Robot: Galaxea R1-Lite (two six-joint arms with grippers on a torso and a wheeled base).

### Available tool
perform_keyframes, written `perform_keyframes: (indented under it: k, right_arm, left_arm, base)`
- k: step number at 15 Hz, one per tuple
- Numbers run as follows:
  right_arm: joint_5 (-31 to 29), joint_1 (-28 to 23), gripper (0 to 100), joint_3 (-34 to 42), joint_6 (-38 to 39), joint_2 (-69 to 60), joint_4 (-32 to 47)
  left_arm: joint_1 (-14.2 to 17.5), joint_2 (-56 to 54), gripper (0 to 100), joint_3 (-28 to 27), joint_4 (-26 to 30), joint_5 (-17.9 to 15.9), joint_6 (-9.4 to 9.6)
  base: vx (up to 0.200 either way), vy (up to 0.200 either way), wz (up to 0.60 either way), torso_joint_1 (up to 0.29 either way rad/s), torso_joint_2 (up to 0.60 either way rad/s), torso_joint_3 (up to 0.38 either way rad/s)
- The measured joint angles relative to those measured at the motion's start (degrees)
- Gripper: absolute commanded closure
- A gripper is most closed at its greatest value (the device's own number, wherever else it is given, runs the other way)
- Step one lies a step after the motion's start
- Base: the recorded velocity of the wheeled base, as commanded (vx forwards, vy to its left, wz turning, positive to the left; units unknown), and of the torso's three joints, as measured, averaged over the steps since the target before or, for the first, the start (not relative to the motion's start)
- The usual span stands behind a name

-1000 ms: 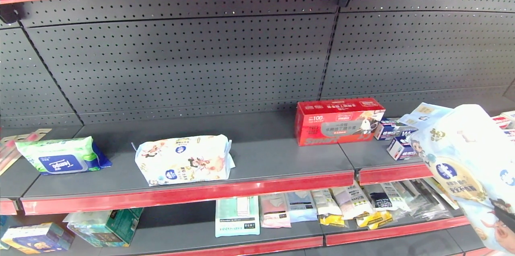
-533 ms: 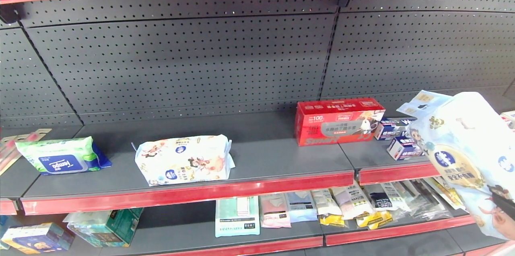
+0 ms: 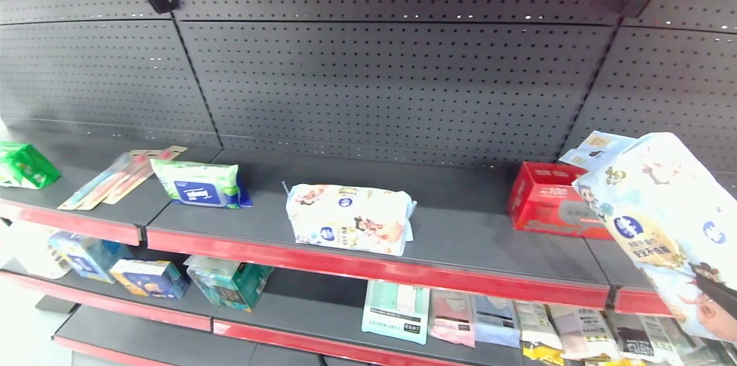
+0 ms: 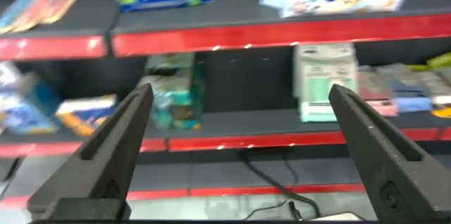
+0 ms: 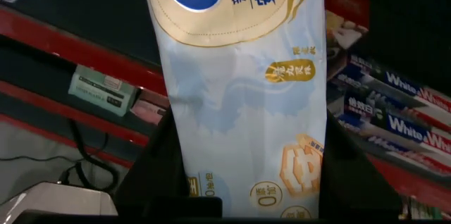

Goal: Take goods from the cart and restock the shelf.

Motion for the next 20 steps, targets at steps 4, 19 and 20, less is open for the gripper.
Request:
perform_keyframes:
  k: [4,19,20]
  right_arm:
    - [-0.05,0.02,100,-1.07,-0.26,0.17,0.00]
    - [12.20,0.61,100,-10.51,-2.55,14.71,-5.46]
    - [12.31,1.00,100,-11.08,-2.93,16.87,-6.67]
  left_arm:
    - [0.02,-0.73,0,0.28,-0.04,-0.17,0.02]
    - [4.53,-4.92,0,2.04,-3.05,9.31,-5.13]
    - [4.32,-5.40,0,2.78,-4.44,8.56,-5.00]
  base:
    - [0.000,0.000,0.15,0.002,0.00,-0.001]
    - [0.000,0.000,0.00,0.000,0.00,0.000]
    - [0.000,0.000,0.00,0.000,0.00,0.000]
